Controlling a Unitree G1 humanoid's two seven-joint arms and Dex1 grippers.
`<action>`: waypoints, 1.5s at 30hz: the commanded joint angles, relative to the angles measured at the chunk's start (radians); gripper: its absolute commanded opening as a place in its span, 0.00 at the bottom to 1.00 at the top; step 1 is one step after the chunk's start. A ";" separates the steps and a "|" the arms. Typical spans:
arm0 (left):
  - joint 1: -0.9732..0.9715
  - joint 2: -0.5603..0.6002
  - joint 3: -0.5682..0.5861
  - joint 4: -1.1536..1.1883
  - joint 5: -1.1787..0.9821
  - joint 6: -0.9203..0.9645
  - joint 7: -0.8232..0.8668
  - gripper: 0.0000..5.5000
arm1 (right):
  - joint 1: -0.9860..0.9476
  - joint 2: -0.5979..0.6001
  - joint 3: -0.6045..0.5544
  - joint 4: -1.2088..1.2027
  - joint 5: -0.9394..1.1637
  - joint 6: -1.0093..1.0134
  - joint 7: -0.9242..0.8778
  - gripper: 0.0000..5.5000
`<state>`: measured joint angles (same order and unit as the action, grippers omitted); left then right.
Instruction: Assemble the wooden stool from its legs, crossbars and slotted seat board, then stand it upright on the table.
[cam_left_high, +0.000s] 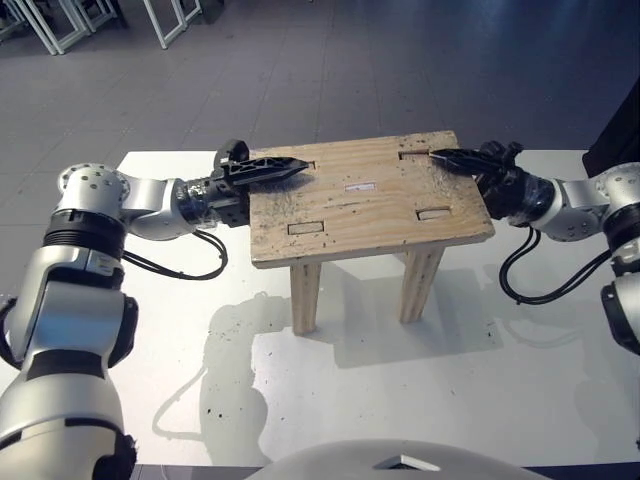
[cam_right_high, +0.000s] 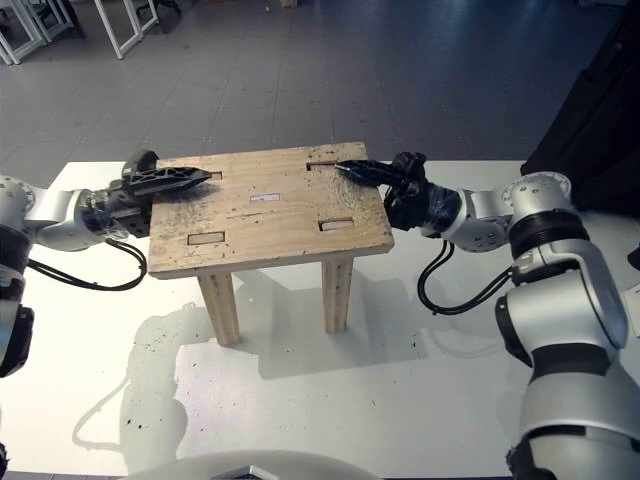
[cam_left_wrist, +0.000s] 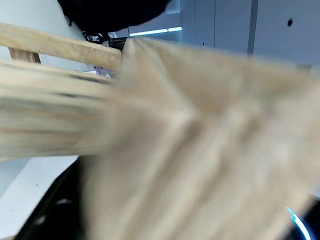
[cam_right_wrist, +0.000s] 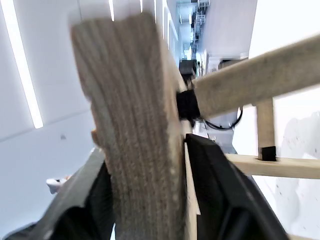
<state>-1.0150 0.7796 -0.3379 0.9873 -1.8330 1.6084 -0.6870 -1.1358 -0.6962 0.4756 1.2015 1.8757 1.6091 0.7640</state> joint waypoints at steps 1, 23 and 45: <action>-0.080 -0.038 0.116 0.182 0.109 0.006 0.071 0.53 | -0.046 0.037 -0.145 0.132 -0.085 0.005 -0.081 0.49; 0.211 0.149 0.543 -0.292 0.464 -0.082 -0.089 0.69 | 0.223 0.042 -0.809 -0.210 -0.354 -0.144 -0.372 0.99; 0.615 -0.500 0.432 -0.671 1.591 -1.444 0.663 0.69 | 0.723 0.498 -0.470 -0.842 -1.686 -1.515 -0.739 0.99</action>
<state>-0.3853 0.2903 0.1085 0.3092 -0.2749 0.1665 -0.0245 -0.4111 -0.2115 0.0029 0.3528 0.2114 0.0894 0.0161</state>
